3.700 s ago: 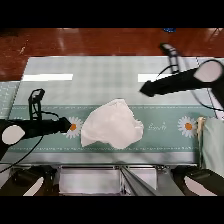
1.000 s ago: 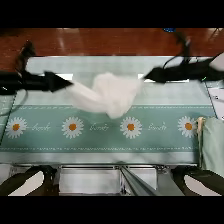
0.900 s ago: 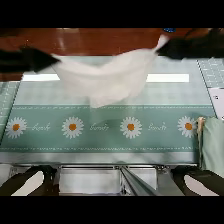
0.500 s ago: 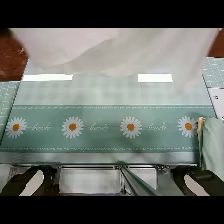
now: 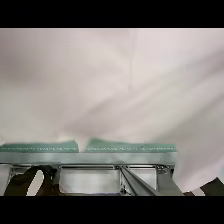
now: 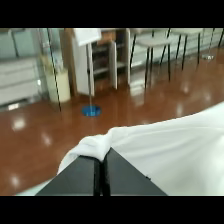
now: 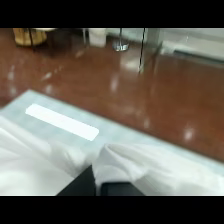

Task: Fold the shirts.

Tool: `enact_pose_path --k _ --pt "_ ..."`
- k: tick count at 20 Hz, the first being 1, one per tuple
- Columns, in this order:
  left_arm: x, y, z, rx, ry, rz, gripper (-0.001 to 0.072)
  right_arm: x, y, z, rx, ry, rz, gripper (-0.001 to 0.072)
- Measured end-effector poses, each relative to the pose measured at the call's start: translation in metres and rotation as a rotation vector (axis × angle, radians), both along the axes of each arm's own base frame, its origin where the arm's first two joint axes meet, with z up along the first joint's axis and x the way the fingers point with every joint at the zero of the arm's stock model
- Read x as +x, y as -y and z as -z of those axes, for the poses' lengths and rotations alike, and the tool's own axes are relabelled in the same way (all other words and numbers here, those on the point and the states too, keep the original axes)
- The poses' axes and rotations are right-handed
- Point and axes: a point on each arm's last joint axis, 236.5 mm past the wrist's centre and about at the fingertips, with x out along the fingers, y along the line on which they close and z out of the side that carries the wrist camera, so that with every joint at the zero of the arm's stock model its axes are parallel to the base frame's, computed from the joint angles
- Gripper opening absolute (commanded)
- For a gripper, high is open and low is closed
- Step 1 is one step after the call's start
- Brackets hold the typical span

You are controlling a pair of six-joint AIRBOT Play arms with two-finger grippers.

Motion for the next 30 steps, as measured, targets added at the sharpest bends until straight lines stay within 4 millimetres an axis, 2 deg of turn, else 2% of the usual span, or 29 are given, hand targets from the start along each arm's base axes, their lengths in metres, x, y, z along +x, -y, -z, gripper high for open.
enact_pose_path --k 3,7,9,12,14,16,18,20,21,22,23,25,27,28,30 --pt "0.01 -0.004 0.048 0.031 -0.18 0.0 0.0016 0.01 -0.004 0.048 -0.018 -0.176 -0.021 0.0021" --pt "0.054 -0.017 0.122 -0.021 -0.435 0.002 0.0016 0.048 -0.014 0.136 -0.02 -0.429 -0.055 0.0021" --pt "0.088 -0.026 0.162 -0.076 -0.538 -0.013 0.0016 0.073 -0.022 0.183 -0.002 -0.537 -0.078 0.0021" --pt "0.15 -0.045 0.227 -0.15 -0.666 -0.053 0.0016 0.123 -0.03 0.25 0.025 -0.666 -0.081 0.0021" --pt "0.193 -0.054 0.27 -0.194 -0.741 -0.085 0.0016 0.165 -0.032 0.29 0.048 -0.726 -0.059 0.0021" --pt "0.239 -0.06 0.308 -0.233 -0.795 -0.118 0.0016 0.212 -0.034 0.321 0.105 -0.766 -0.027 0.0021" --pt "0.277 -0.063 0.337 -0.252 -0.834 -0.14 0.0016 0.26 -0.033 0.344 0.174 -0.786 0.001 0.0021" --pt "0.308 -0.061 0.366 -0.265 -0.887 -0.15 0.0019 0.302 -0.032 0.363 0.252 -0.809 0.024 0.0022" --pt "0.319 -0.058 0.377 -0.276 -0.911 -0.155 0.0119 0.32 -0.031 0.37 0.303 -0.819 0.038 0.01" --pt "0.329 -0.056 0.391 -0.291 -0.944 -0.162 0.0386 0.337 -0.028 0.376 0.359 -0.832 0.055 0.0347" --pt "0.336 -0.054 0.403 -0.308 -0.979 -0.17 0.0512 0.354 -0.021 0.381 0.413 -0.837 0.08 0.0408" --pt "0.34 -0.052 0.422 -0.354 -1.06 -0.186 0.0512 0.372 -0.004 0.384 0.506 -0.851 0.119 0.0408" --pt "0.332 -0.06 0.437 -0.37 -1.152 -0.197 0.0512 0.379 0.025 0.382 0.562 -0.859 0.149 0.0407" --pt "0.326 -0.072 0.446 -0.365 -1.197 -0.216 0.0512 0.378 0.041 0.381 0.575 -0.865 0.16 0.0407" --pt "0.303 -0.094 0.46 -0.335 -1.3 -0.236 0.0511 0.362 0.073 0.38 0.55 -0.895 0.176 0.0407"
